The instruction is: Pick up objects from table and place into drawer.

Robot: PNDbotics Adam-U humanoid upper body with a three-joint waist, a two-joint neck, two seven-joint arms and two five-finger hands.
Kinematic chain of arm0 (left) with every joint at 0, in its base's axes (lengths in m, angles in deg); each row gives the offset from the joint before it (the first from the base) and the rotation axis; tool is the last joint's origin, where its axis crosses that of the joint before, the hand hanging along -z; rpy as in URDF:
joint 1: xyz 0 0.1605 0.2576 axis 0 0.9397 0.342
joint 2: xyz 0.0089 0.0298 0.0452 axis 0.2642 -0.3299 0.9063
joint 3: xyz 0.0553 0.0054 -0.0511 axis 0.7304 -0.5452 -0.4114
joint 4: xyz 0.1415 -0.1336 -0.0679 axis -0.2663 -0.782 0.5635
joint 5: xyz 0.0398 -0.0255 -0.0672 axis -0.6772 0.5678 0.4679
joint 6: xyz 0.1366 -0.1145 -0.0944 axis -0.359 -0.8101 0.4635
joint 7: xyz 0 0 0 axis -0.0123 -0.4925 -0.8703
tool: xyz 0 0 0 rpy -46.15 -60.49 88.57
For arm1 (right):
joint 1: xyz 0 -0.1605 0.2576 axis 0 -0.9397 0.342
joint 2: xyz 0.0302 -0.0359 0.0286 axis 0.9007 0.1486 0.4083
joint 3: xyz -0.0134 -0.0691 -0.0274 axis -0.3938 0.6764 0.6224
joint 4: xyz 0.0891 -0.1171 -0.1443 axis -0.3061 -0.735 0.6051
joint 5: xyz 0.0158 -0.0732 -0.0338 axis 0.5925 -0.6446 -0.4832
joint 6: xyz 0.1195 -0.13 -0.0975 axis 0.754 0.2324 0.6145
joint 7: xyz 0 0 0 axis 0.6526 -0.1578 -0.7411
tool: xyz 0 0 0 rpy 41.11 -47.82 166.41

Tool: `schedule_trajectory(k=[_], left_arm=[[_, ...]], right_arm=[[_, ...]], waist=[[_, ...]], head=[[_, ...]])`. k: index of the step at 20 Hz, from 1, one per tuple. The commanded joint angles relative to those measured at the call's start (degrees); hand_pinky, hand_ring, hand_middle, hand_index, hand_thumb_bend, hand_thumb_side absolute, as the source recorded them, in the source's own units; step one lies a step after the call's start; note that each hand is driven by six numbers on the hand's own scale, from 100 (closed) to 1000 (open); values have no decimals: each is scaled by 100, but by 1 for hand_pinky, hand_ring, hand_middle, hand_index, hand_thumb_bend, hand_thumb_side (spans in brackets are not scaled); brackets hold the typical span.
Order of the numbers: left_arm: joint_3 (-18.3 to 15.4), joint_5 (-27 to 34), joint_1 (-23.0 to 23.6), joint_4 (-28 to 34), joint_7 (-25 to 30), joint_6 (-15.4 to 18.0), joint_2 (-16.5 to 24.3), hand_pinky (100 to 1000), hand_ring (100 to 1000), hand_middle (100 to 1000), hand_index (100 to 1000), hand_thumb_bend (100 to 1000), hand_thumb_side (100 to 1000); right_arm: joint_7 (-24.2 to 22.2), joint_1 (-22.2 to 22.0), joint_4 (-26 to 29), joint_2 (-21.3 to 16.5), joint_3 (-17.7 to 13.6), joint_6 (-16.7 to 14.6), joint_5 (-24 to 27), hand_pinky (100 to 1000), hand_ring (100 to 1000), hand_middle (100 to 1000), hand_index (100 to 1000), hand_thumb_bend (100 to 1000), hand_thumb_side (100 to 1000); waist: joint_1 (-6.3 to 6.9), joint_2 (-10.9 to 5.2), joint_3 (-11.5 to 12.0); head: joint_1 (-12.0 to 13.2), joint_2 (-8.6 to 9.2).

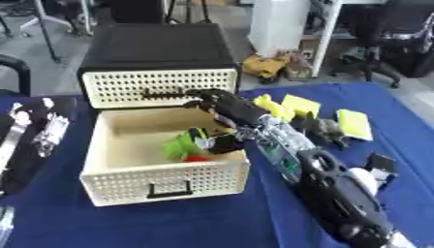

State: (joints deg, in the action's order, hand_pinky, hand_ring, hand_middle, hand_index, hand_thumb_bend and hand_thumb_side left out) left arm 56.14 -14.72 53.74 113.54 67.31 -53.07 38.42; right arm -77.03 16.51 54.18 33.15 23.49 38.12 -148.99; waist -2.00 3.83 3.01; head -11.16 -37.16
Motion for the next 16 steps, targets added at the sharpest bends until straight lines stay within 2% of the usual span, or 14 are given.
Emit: schedule_trajectory(k=[1,2,5,6,7,8,9,11,13,16], left_arm=[[-18,25,-70,112,-26,17,47,100,100,100,691,267,1000],[-19,24,-66,113,-27,19,56,100,100,100,691,267,1000],[-23,14,-44,115,-19,23,118,100,100,100,691,270,1000],[-25,13,-36,117,-15,24,143,100,100,100,691,270,1000],[-30,20,-21,117,-11,26,166,100,100,100,692,271,1000],[-33,38,-11,119,-5,36,184,100,100,100,692,271,1000],[-24,79,2,126,14,67,195,100,100,100,693,268,1000],[-2,215,18,132,77,146,246,100,100,100,692,264,1000],[52,351,11,126,167,193,319,100,100,100,691,257,1000],[266,541,-11,122,382,267,466,100,100,100,689,242,1000]], right_arm=[[227,44,191,-110,-142,161,-37,960,969,989,951,100,639],[293,20,239,-143,-169,235,-11,960,969,989,951,100,639],[506,-140,517,-398,-338,471,174,861,918,949,926,100,424],[591,-218,620,-497,-429,560,259,853,911,944,924,100,418],[677,-314,695,-586,-530,651,348,756,822,892,901,100,398],[767,-403,768,-648,-650,745,441,741,807,883,896,100,396],[855,-493,843,-691,-762,835,531,650,719,818,860,100,452],[1032,-694,1069,-764,-1029,1015,710,593,661,767,825,100,511],[1223,-887,1340,-867,-1236,1206,902,573,639,747,811,100,501],[1497,-1180,1741,-1009,-1309,1481,1176,560,625,728,800,100,497]], waist=[[22,-68,-40],[22,-67,-54],[18,-71,-138],[13,-72,-163],[10,-72,-206],[6,-72,-230],[2,-71,-272],[-6,-69,-344],[-13,-64,-389],[-19,-54,-449]], head=[[45,42],[57,40],[156,39],[185,39],[230,37],[254,37],[288,37],[345,40],[384,42],[435,39]])
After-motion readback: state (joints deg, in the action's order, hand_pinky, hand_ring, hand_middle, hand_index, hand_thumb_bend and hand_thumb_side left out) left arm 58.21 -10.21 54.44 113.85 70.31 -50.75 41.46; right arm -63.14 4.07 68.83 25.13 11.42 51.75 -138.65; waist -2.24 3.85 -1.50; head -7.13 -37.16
